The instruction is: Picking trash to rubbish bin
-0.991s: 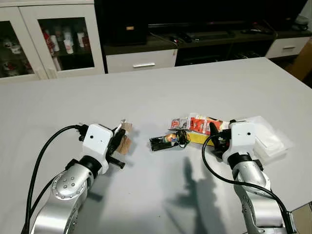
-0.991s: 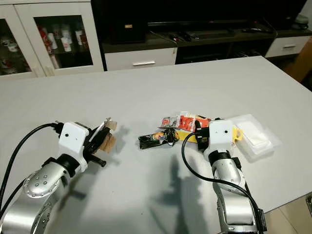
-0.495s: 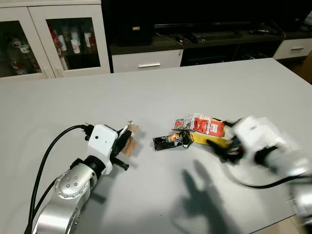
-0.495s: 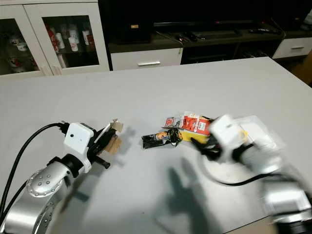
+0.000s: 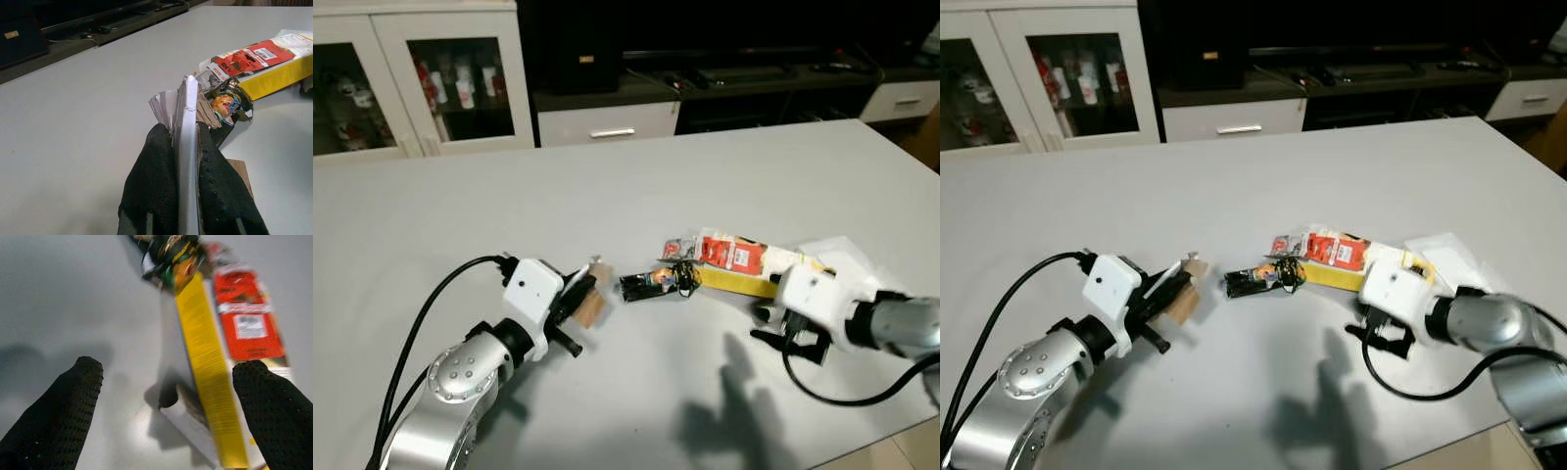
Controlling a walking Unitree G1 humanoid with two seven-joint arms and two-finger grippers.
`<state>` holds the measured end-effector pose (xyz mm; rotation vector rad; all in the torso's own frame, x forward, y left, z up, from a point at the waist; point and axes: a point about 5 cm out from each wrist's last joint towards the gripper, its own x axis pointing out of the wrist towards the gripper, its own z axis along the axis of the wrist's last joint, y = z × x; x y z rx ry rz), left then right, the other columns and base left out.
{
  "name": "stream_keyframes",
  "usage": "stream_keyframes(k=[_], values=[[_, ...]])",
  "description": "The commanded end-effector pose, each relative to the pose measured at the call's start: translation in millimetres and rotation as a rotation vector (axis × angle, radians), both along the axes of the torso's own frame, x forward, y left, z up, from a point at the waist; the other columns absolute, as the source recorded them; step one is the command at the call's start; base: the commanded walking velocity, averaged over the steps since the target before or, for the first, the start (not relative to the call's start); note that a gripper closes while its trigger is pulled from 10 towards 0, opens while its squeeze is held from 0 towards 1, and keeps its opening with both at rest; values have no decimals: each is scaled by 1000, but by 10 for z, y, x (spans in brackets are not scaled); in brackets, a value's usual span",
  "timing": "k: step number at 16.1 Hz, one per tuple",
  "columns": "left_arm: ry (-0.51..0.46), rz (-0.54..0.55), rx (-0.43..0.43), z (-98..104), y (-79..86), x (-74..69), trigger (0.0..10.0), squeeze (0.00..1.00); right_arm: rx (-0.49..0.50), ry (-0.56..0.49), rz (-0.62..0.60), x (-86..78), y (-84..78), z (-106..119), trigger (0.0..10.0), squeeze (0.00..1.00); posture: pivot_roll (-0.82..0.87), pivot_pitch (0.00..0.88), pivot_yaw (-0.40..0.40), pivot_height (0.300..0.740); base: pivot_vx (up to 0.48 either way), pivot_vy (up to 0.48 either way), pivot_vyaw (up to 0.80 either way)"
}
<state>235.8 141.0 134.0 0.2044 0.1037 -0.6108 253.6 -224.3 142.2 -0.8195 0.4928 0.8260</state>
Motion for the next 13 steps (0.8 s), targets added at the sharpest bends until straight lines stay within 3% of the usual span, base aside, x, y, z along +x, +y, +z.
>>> stream_keyframes(k=[1,3,6,11,12,13], values=[[-7,-36,3,17,-41,-9,10000,0,-59,-39,1,58,-21,10,10000,0,-51,0,-69,740,0,0,0],[-7,-54,8,20,-61,-15,10000,0,-145,-105,14,165,-1,-92,10000,0,-45,0,-74,740,0,0,0],[-15,-56,13,25,-71,-10,10000,0,-163,-186,4,308,56,-271,10000,0,-38,0,-81,740,0,0,0],[-21,-46,20,31,-47,-25,10000,0,-175,-208,-19,398,68,-514,10000,0,-28,0,-86,740,0,0,0],[-20,-43,23,29,-37,-25,10000,0,-165,-207,-25,407,68,-544,4588,0,-28,0,-86,740,0,0,0],[-20,-38,25,29,-27,-24,10000,0,-162,-212,-23,415,69,-568,0,0,-23,0,-86,740,0,0,0]])
